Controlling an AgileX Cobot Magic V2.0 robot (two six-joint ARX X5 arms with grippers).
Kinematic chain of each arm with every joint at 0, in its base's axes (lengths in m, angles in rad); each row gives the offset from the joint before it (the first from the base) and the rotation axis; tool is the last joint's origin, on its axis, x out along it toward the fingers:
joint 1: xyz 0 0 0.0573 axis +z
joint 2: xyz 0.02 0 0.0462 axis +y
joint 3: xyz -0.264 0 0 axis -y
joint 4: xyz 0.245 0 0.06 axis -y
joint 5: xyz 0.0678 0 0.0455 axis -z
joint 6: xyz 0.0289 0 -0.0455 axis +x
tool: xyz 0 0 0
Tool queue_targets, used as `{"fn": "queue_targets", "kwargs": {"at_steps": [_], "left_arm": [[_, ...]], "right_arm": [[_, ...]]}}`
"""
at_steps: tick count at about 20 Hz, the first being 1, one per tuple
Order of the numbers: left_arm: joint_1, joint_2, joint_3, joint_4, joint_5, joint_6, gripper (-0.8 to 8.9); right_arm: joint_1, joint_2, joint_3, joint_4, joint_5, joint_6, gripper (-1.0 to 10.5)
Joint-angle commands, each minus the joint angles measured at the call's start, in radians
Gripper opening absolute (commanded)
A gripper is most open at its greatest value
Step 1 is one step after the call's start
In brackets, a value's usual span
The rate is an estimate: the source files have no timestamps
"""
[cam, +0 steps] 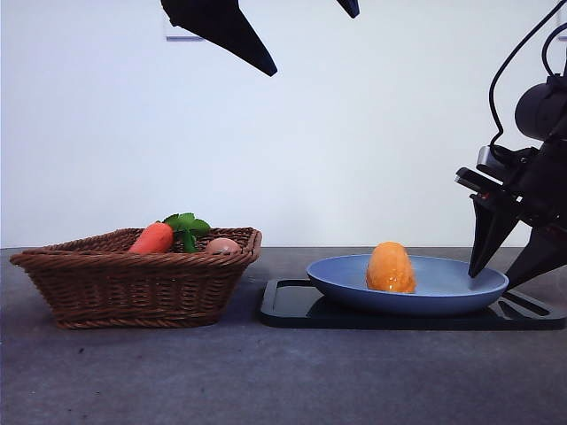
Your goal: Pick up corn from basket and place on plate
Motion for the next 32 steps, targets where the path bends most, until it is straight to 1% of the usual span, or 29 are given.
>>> {"fn": "queue_targets", "kwargs": {"at_steps": [1, 4, 6, 9, 11, 14, 17, 18, 20, 22, 23, 26, 29, 32], "left_arm": [[-0.011, -0.001, 0.027, 0.008, -0.002, 0.009, 4.7], [-0.01, -0.001, 0.027, 0.008, -0.002, 0.011, 4.7], [-0.01, -0.001, 0.027, 0.007, -0.002, 0.013, 4.69], [-0.01, -0.001, 0.027, -0.002, -0.002, 0.014, 4.67], [-0.01, -0.001, 0.027, -0.016, -0.002, 0.02, 4.55], [-0.01, -0.001, 0.027, -0.03, -0.002, 0.027, 3.71], [-0.01, -0.001, 0.027, -0.055, -0.002, 0.027, 2.58], [-0.01, -0.001, 0.027, -0.061, -0.002, 0.027, 2.14], [-0.01, -0.001, 0.027, -0.072, -0.002, 0.026, 1.17], [-0.01, -0.001, 0.027, -0.076, -0.002, 0.027, 0.29], [-0.01, -0.001, 0.027, -0.076, -0.002, 0.027, 0.02], [-0.01, -0.001, 0.027, -0.074, -0.002, 0.027, 0.03], [-0.01, -0.001, 0.027, -0.068, -0.002, 0.027, 0.03], [-0.01, -0.001, 0.027, -0.031, -0.002, 0.027, 0.03]], "right_arm": [[-0.01, -0.012, 0.027, -0.021, 0.005, 0.002, 2.2], [-0.033, -0.107, 0.029, -0.062, 0.005, 0.001, 2.2], [-0.039, -0.211, 0.029, -0.108, 0.004, -0.008, 2.2], [-0.03, -0.407, 0.029, -0.224, -0.009, -0.071, 2.2], [0.005, -0.529, 0.029, -0.334, -0.014, -0.104, 2.2], [0.08, -0.694, 0.029, -0.495, -0.014, -0.141, 2.2], [0.152, -0.803, 0.029, -0.58, -0.014, -0.148, 2.1], [0.172, -0.828, 0.029, -0.6, -0.013, -0.148, 1.9], [0.203, -0.864, 0.029, -0.637, -0.013, -0.152, 1.2], [0.218, -0.878, 0.029, -0.662, -0.013, -0.192, 0.1], [0.222, -0.881, 0.028, -0.666, -0.011, -0.205, 0.0], [0.227, -0.88, 0.028, -0.658, -0.012, -0.206, 0.0], [0.227, -0.881, 0.028, -0.634, -0.014, -0.18, 0.0], [0.226, -0.88, 0.028, -0.619, -0.005, -0.181, 0.0]]}}
